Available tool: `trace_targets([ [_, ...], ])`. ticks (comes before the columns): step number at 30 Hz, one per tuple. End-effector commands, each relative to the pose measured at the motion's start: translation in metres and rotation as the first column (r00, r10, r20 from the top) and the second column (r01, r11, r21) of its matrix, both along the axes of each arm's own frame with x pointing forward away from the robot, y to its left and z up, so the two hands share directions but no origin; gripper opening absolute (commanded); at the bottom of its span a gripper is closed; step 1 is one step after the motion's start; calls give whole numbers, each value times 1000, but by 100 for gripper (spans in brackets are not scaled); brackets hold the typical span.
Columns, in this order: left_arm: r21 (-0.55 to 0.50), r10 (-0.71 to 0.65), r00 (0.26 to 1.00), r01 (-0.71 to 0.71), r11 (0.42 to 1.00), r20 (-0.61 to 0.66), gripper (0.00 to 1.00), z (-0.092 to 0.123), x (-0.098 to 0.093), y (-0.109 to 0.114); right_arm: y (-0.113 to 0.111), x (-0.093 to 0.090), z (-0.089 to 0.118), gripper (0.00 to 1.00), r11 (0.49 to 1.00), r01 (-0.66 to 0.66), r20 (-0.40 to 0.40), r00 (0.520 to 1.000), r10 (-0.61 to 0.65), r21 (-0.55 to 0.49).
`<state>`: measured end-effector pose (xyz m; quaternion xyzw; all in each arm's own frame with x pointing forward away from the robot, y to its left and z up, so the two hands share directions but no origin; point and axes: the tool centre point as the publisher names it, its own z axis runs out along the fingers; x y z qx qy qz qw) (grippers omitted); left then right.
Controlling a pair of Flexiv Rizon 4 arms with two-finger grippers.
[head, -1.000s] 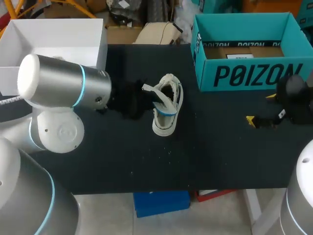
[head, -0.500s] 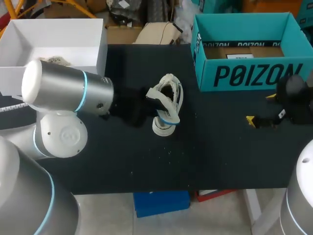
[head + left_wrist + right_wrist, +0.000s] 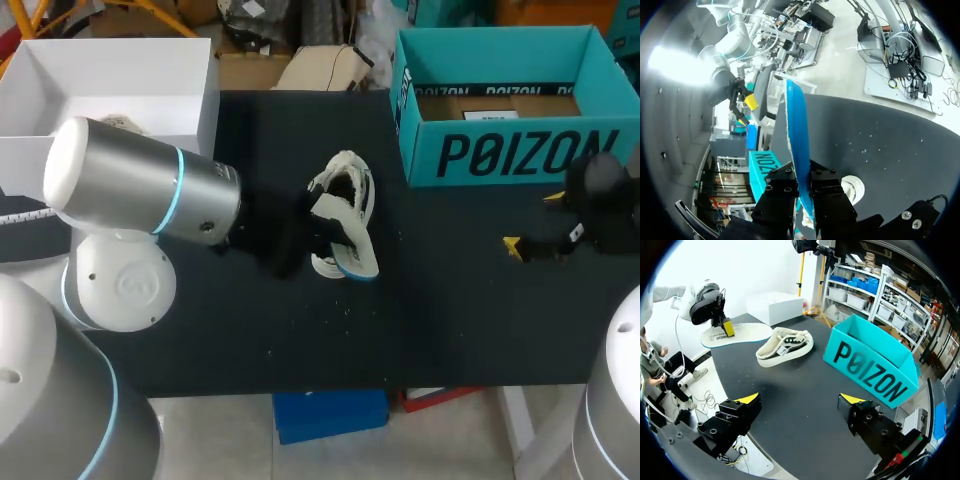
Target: Take the shoe out of the shoebox, open the shoe tongue, remove and reinsert the insole, then place the shoe into the shoebox
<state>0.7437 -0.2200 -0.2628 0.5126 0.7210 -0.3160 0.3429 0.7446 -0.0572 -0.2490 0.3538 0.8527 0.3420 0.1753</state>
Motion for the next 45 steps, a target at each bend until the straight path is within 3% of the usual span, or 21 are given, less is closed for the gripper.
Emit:
trace_targets([
  [1,-8,5,1000,-4,1000,16,0,-3,-17,7,1,-1,0,100,1000,1,0,1000,-1,0],
  [8,32,19,999,-20,999,41,0,-3,-35,13,1,-1,0,100,1000,1,0,1000,-1,0],
  [27,32,19,999,-20,999,41,0,-3,-35,13,1,-1,0,100,1000,1,0,1000,-1,0],
  [30,63,-40,998,37,997,49,0,-8,-30,10,1,-1,0,100,1000,1,0,1000,-1,0],
  [33,0,-112,993,113,994,39,0,-11,-26,13,1,-1,0,100,1000,1,0,1000,-1,0],
  [40,3,-208,978,208,978,5,0,-22,-20,16,1,-1,0,100,1000,1,0,1000,-1,0],
  [45,91,-197,980,195,977,8,0,-25,-17,17,1,-1,0,100,1000,1,0,1000,-1,0],
])
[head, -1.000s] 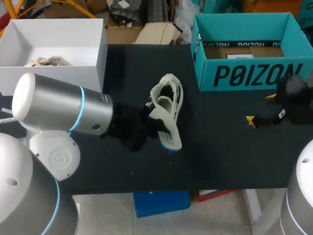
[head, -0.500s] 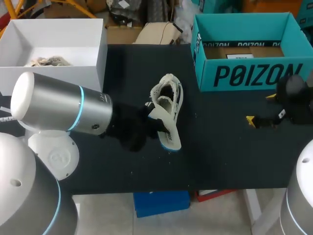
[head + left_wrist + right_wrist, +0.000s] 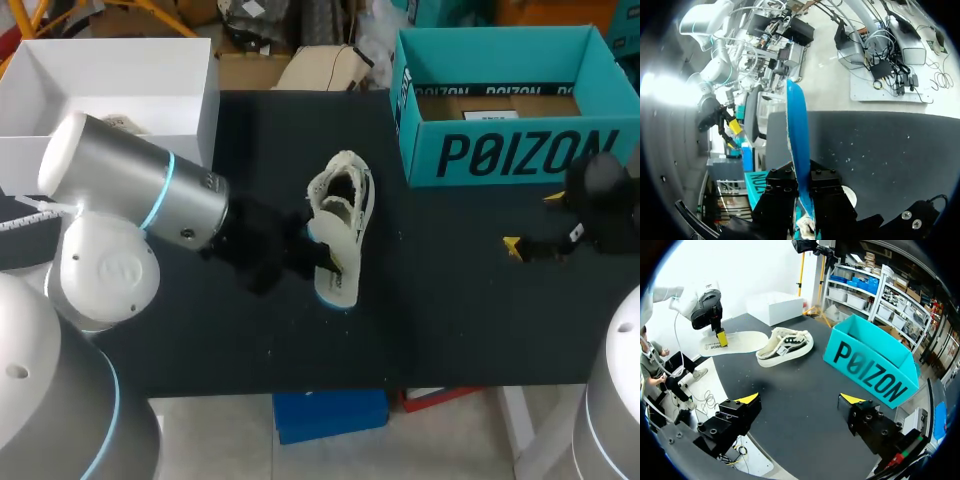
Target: Take the shoe out of the shoebox, open the shoe tongue, remove and reinsert the insole, then place the shoe into the shoebox
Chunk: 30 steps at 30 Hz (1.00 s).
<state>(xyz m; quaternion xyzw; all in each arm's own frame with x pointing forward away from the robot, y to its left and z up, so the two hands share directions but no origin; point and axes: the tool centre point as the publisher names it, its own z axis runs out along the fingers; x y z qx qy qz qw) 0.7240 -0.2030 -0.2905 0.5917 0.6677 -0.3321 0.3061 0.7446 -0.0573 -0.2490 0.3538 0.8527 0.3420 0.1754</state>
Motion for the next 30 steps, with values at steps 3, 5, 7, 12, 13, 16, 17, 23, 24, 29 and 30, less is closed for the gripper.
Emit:
trace_targets([
  [3,88,31,1000,-31,996,6,0,2,4,0,1,-1,0,100,1000,1,0,1000,-1,0],
  [5,88,31,1000,-31,996,6,0,2,4,0,1,-1,0,100,1000,1,0,1000,-1,0],
  [7,88,31,1000,-31,996,6,0,2,4,0,1,-1,0,100,1000,1,0,1000,-1,0],
  [12,88,31,1000,-31,996,6,0,2,4,0,1,-1,0,100,1000,1,0,1000,-1,0],
  [13,88,31,1000,-31,996,6,0,2,4,0,1,-1,0,100,1000,1,0,1000,-1,0],
  [16,67,-30,1000,30,997,-7,0,0,4,0,1,-1,0,100,1000,1,0,1000,-1,0],
  [17,61,-61,998,62,996,-12,0,-1,5,0,1,-1,0,100,1000,1,0,1000,-1,0],
  [23,96,-173,985,175,980,-21,0,-5,12,-1,1,-1,0,100,1000,1,0,1000,-1,0],
  [24,96,-193,981,194,976,-16,0,-5,13,0,1,-1,0,100,1000,1,0,1000,-1,0],
  [29,122,-254,967,255,959,-27,0,-3,13,1,1,-1,0,100,1000,1,0,1000,-1,0],
  [30,122,-254,967,255,959,-27,0,-3,13,1,1,-1,0,100,1000,1,0,1000,-1,0],
])
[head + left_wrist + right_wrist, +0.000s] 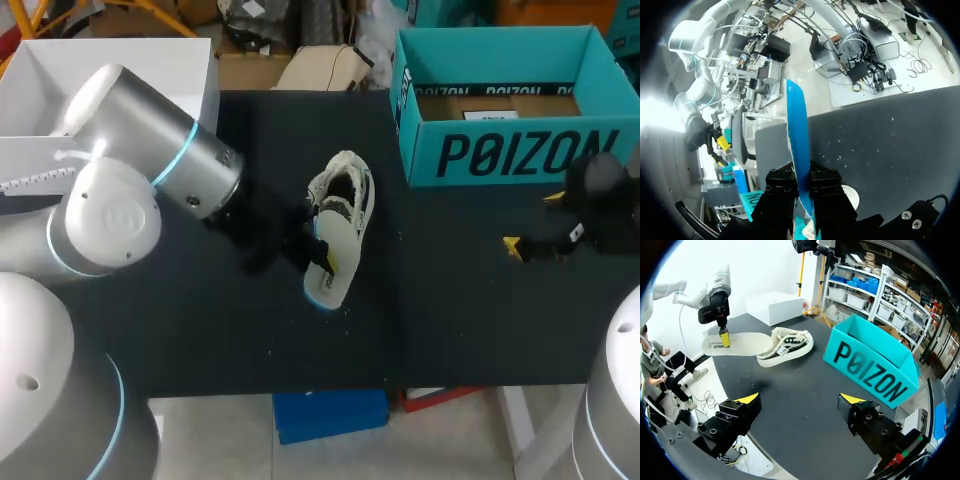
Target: Take the shoe out of the shoebox, open the shoe tongue, remove and reinsert the insole, then place the shoe into the shoebox
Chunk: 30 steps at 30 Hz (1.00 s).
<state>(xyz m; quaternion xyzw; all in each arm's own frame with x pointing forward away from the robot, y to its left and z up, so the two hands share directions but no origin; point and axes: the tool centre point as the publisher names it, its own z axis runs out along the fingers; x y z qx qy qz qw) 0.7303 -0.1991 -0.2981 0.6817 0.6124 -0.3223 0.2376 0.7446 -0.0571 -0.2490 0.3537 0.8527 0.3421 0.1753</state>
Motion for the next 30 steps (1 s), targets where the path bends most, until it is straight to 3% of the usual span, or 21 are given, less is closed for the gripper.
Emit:
trace_targets([
  [1,16,-31,999,31,999,-25,0,4,7,-2,0,-1,0,100,1000,2,0,1000,-2,0],
  [17,44,28,999,-26,999,-39,0,3,5,3,0,-1,0,100,1000,2,0,1000,-2,0],
  [23,21,8,996,-6,1000,-87,0,-6,3,6,0,-1,0,100,1000,2,0,1000,-2,0],
  [30,69,20,989,-10,998,-146,0,-14,5,5,0,-1,0,100,1000,2,0,1000,-2,0],
])
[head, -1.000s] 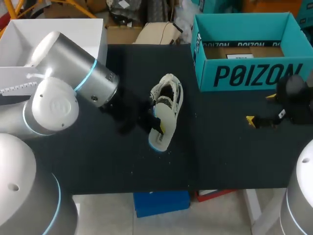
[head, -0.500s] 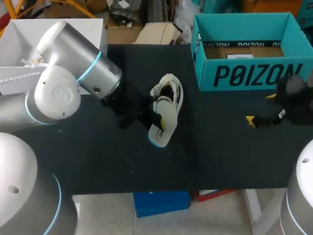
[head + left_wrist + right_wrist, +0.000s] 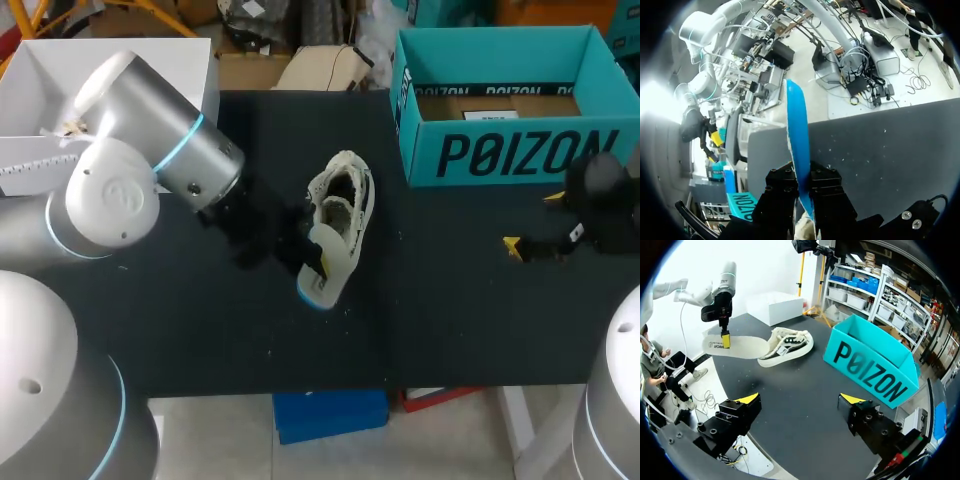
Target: Take the shoe out of the shoebox, open the shoe tongue, remove and reinsert the insole, then place the shoe into the shoebox
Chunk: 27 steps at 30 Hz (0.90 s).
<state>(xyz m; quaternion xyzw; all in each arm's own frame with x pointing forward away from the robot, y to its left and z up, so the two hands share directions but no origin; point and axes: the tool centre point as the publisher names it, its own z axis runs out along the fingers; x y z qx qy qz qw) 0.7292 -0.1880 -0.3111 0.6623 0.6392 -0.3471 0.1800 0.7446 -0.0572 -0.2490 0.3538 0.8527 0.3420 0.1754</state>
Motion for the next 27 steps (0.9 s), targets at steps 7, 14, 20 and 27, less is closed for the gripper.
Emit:
trace_targets([
  [7,30,-4,999,5,1000,-33,0,-7,17,-5,1,-1,0,100,1000,1,0,1000,-1,0],
  [14,71,-28,999,31,997,-43,0,-10,37,-5,1,-1,0,100,1000,1,0,1000,-1,0],
  [20,99,-60,997,65,993,-55,0,-13,55,-7,1,-1,0,100,1000,1,0,1000,-1,0],
  [27,123,-71,996,77,989,-55,0,-19,68,-16,1,-1,0,100,1000,1,0,1000,-1,0],
])
